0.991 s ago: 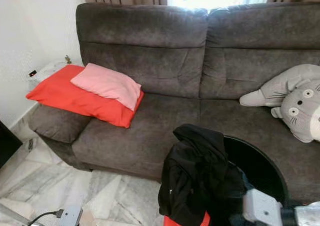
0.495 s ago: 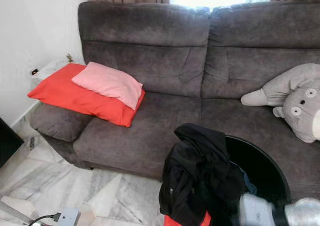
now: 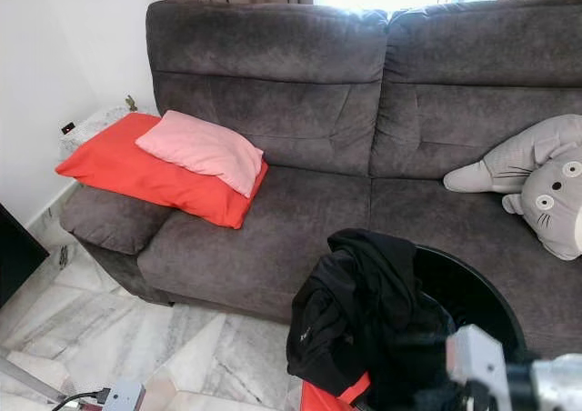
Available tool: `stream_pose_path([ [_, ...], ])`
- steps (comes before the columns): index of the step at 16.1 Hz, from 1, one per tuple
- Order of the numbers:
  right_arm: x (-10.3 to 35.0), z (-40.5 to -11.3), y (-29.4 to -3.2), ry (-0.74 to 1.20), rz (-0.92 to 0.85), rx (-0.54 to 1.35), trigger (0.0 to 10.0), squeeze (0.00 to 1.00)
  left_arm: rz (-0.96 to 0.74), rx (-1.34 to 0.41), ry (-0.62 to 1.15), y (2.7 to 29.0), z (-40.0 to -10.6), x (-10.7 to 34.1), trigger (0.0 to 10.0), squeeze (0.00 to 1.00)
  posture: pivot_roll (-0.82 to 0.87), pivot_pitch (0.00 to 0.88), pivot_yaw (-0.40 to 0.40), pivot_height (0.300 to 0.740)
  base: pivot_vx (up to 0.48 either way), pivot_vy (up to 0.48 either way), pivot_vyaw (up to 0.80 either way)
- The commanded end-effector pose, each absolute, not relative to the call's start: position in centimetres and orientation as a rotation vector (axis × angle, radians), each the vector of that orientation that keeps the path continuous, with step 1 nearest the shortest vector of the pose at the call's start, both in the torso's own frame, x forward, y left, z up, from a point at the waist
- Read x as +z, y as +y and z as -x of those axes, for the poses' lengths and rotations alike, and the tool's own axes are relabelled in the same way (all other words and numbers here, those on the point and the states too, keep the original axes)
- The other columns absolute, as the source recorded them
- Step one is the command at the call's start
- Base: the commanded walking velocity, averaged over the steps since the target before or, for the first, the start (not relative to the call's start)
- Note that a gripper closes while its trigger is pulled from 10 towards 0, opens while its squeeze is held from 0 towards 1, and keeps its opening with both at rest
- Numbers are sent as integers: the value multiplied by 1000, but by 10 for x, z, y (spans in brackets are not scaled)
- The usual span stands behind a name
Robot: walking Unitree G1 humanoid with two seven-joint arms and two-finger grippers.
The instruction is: Hang hanger
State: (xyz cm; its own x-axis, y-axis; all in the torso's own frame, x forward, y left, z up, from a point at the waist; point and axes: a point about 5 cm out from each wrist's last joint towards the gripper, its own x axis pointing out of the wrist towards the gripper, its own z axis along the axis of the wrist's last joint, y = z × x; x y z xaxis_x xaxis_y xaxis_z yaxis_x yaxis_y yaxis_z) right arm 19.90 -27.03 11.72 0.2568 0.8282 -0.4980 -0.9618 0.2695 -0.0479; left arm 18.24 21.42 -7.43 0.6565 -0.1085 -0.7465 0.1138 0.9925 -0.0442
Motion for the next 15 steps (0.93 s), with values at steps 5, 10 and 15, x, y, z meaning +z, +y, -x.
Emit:
stream_pose_path([
  [5, 129, -240, -297, 342, 675, 935, 10000, 0, -7, -110, 884, 220, -176, -77, 10000, 0, -183, 59, 126, 740, 0, 0, 0],
  [10, 123, -238, -300, 395, 651, 967, 10000, 0, -6, -106, 913, 224, -171, -79, 10000, 0, -182, 65, 127, 740, 0, 0, 0],
  [15, 99, -245, -282, 424, 616, 1094, 10000, 0, -16, -76, 926, 240, -173, -74, 10000, 0, -169, 67, 129, 740, 0, 0, 0],
])
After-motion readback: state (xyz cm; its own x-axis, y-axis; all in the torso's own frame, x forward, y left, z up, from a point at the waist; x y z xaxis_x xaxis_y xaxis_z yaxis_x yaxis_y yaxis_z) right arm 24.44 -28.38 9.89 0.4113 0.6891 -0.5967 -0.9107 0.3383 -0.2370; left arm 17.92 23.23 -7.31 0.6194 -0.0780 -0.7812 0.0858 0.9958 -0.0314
